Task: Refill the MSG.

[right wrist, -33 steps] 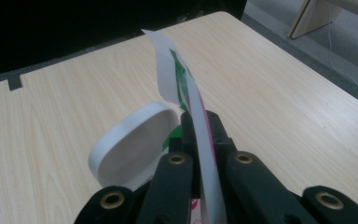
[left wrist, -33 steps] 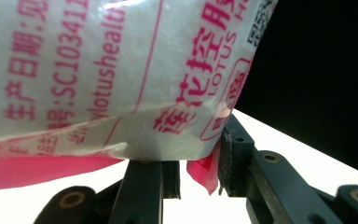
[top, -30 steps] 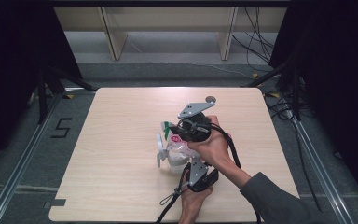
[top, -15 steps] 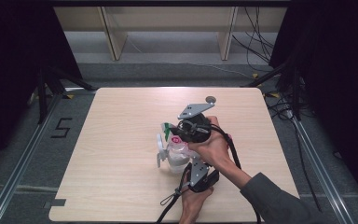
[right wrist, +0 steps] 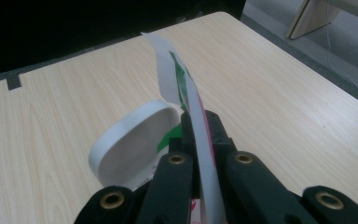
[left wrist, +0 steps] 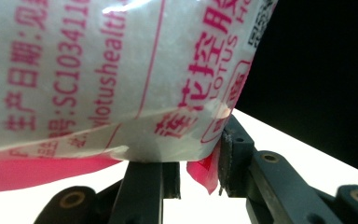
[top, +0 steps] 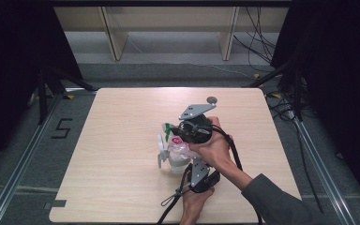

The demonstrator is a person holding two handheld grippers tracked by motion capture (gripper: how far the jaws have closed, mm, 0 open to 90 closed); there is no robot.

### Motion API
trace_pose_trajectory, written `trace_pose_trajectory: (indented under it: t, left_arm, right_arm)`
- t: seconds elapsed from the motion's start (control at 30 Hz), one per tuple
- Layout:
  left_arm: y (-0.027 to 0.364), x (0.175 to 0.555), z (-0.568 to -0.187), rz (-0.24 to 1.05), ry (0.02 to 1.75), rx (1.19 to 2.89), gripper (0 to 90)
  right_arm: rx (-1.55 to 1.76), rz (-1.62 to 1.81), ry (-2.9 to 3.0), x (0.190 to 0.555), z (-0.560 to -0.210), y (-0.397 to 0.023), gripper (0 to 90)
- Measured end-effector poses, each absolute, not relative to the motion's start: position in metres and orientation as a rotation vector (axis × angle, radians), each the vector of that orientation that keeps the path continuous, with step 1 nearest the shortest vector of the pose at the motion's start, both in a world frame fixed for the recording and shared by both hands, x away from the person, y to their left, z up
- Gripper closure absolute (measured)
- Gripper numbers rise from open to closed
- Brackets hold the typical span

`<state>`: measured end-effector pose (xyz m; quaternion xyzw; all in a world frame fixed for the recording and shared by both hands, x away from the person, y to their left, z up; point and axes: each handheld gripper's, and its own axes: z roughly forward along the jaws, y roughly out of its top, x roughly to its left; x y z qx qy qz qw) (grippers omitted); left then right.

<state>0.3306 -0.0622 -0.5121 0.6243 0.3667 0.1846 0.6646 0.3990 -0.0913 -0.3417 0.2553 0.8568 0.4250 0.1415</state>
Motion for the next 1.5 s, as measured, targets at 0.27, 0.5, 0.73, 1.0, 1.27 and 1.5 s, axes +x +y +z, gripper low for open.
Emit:
trace_pose_trajectory:
  t: [0.27,0.5,0.73,1.0,1.27,1.5]
  left_arm:
    - [-0.0619,0.3314,-0.5121,0.417,0.832,1.408,72.5]
    - [-0.0624,0.3318,-0.5118,0.411,0.827,1.407,72.5]
    - [-0.0616,0.3320,-0.5110,0.415,0.825,1.407,72.6]
    - [-0.0622,0.3323,-0.5120,0.410,0.826,1.413,72.6]
    - [-0.0621,0.3323,-0.5115,0.413,0.828,1.406,72.7]
    - [-0.0621,0.3326,-0.5116,0.415,0.826,1.407,72.7]
  right_arm:
    - [0.735,1.232,2.463,0.3994,-0.3443,-0.0891,90.0]
    - [0.732,1.219,2.479,0.3990,-0.3438,-0.0890,90.0]
    - [0.749,1.228,2.473,0.3982,-0.3423,-0.0891,90.0]
    - [0.706,1.211,2.476,0.3992,-0.3443,-0.0871,90.0]
    - [0.725,1.226,2.469,0.3981,-0.3438,-0.0867,90.0]
    - [0.720,1.220,2.481,0.3980,-0.3428,-0.0880,90.0]
